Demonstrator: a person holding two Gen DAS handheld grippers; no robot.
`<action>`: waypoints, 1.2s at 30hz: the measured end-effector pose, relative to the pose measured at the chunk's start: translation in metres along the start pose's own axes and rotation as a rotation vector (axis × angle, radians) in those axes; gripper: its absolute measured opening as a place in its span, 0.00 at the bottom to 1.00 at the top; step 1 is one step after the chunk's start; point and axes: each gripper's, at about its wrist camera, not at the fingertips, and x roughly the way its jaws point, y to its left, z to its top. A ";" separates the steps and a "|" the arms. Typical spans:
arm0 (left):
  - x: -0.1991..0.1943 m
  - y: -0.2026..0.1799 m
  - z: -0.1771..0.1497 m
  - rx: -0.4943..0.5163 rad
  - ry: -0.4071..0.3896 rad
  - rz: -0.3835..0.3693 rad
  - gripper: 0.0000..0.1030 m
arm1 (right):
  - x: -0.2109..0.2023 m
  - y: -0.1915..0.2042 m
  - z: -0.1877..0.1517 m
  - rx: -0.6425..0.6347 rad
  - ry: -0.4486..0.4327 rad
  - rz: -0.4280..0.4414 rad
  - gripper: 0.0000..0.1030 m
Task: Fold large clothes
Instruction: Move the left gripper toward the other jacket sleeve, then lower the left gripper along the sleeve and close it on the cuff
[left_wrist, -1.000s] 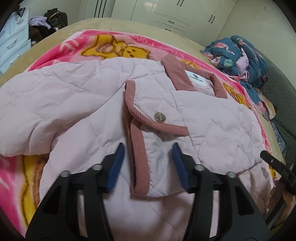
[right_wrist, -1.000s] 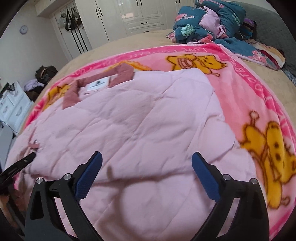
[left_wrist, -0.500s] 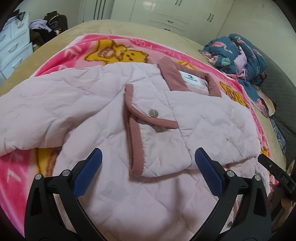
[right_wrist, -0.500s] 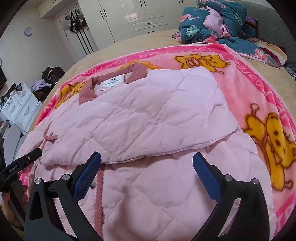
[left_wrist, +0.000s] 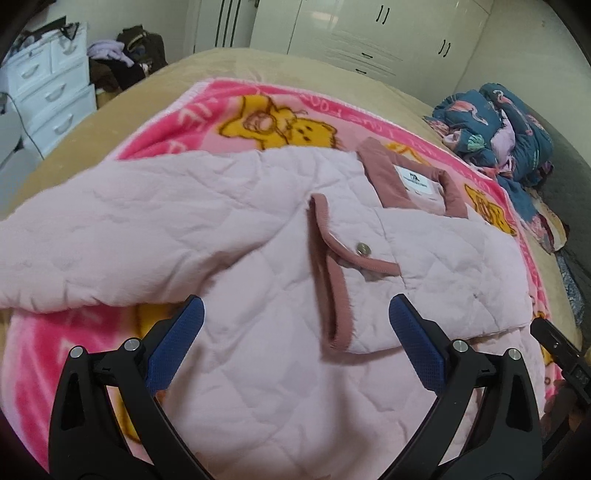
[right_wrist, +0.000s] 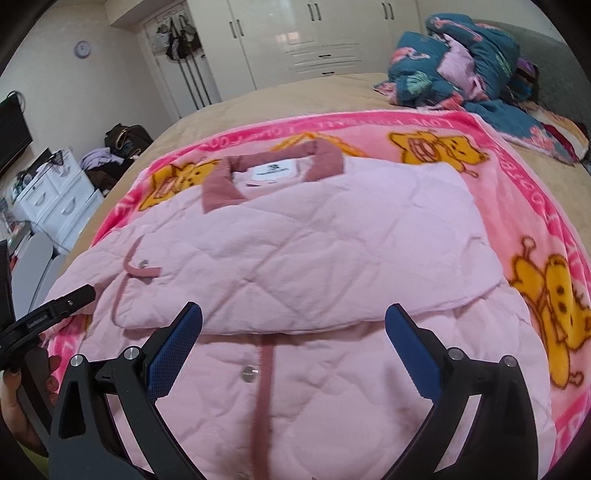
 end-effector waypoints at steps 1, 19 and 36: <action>-0.002 0.001 0.001 0.001 -0.006 0.004 0.91 | 0.000 0.005 0.001 -0.007 -0.002 0.005 0.96; -0.039 0.077 0.019 -0.163 -0.093 0.127 0.91 | -0.002 0.131 0.020 -0.178 -0.023 0.168 0.96; -0.067 0.156 0.020 -0.329 -0.142 0.252 0.91 | 0.010 0.225 0.016 -0.373 0.020 0.251 0.96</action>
